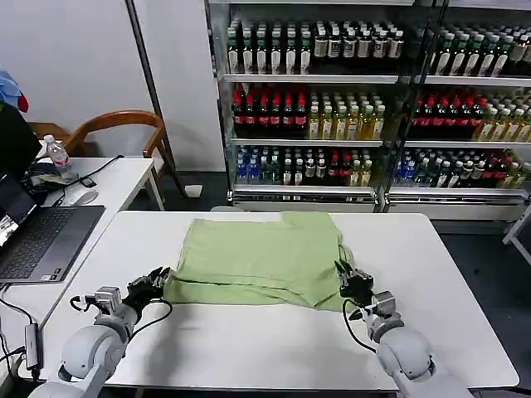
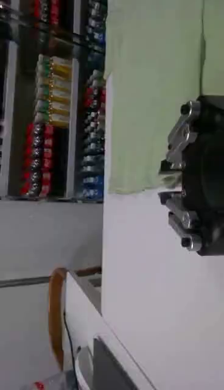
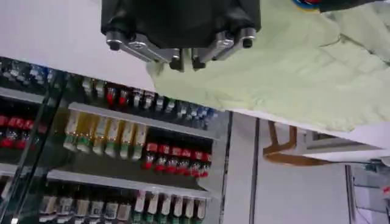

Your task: Fold and organize the clothes.

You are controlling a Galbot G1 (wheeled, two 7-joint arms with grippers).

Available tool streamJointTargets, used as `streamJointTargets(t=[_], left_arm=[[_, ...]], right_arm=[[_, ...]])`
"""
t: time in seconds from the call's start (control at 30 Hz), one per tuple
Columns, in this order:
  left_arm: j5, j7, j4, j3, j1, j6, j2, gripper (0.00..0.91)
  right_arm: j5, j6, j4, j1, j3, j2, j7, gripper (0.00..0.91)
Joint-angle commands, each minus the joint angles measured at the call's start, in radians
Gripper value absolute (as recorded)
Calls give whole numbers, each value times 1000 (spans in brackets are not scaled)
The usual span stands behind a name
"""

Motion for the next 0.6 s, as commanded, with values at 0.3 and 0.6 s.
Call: streamJointTargets(t=[0.3,0.6], left_arm=[[28,-39,-147,-45,173,-11,36,907],[74,-66,-127,-9,181,79,3,907]], right_arm=[[65,-70,240,-227,22,-73,102,907],[47,-122,254,-324,42,-74,146,907]])
